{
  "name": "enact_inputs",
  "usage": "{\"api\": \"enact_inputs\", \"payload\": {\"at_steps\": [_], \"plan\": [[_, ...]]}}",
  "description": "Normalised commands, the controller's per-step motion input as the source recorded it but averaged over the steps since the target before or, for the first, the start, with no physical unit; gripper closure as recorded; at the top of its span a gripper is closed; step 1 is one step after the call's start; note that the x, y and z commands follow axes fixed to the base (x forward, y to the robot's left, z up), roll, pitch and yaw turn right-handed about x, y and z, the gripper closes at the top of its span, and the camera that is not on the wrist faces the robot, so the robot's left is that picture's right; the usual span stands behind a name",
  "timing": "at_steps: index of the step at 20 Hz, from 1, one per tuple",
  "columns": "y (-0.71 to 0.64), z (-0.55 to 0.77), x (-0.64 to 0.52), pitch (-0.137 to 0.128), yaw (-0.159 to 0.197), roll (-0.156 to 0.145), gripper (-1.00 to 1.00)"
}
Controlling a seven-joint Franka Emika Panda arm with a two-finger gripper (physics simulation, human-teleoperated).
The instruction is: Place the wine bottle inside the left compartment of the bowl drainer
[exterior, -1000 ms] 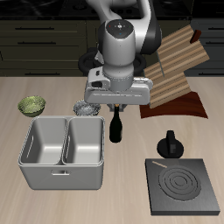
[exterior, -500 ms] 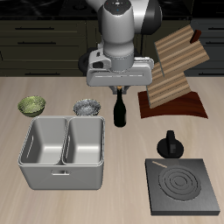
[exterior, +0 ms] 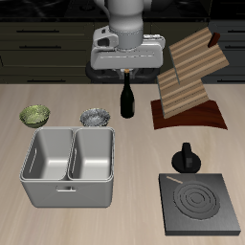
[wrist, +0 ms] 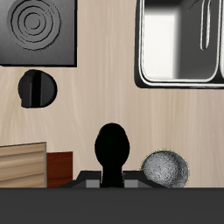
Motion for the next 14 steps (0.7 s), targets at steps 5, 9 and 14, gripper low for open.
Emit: {"api": "enact_inputs", "payload": {"at_steps": [5,9,14], "plan": [[-0.10,0.29,-0.11,-0.022,0.015,-0.016,1.00],[-0.09,0.11,-0.02,0.002,0.006,-0.016,1.00],[-0.06,0.28,0.02,-0.020,0.013,-0.016,1.00]]}}
